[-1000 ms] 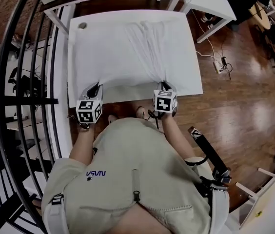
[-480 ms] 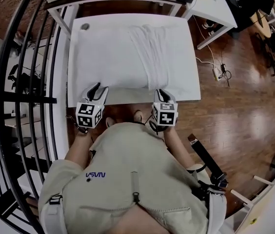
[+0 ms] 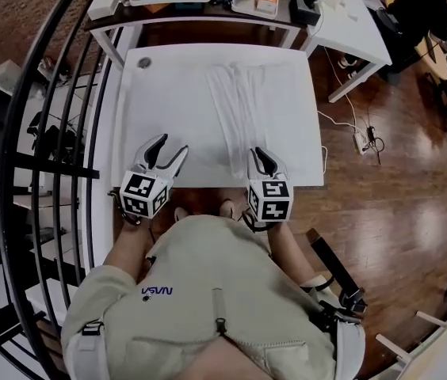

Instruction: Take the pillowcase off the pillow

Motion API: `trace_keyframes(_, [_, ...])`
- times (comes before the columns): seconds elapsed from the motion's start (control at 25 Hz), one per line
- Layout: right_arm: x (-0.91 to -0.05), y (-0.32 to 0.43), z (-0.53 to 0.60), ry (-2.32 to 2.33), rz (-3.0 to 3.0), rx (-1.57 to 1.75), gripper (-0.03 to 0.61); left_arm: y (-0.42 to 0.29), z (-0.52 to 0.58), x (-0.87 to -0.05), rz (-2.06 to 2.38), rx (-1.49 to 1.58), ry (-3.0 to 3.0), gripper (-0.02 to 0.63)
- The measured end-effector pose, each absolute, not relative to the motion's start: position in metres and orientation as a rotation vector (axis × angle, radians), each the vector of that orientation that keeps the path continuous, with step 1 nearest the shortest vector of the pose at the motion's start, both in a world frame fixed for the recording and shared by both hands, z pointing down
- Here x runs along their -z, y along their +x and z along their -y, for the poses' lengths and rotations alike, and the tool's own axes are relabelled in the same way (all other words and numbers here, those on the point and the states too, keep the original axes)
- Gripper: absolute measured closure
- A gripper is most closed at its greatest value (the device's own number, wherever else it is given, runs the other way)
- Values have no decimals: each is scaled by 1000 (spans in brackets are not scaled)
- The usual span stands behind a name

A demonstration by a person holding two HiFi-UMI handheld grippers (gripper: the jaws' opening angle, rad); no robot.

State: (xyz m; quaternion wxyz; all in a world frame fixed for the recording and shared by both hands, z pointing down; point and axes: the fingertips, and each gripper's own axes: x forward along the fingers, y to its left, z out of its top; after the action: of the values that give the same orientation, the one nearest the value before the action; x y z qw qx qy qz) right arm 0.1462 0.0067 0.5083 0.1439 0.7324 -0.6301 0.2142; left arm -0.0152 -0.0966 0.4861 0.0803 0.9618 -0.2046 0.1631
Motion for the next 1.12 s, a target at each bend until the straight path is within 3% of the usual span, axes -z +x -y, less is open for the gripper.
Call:
trace_keyframes(0.36, [-482,172,27,2072,1991,-515,518,29,107,-468,733,-509,2866,371])
trace_keyframes(0.8, [-450,178,119,1963,2002,-431,460,58,174,-461,714,-516,2872,338])
trace_keyframes(1.12, [-445,213,201,1947,1787,-428,426,84,244,-478,591,-614,2838,261])
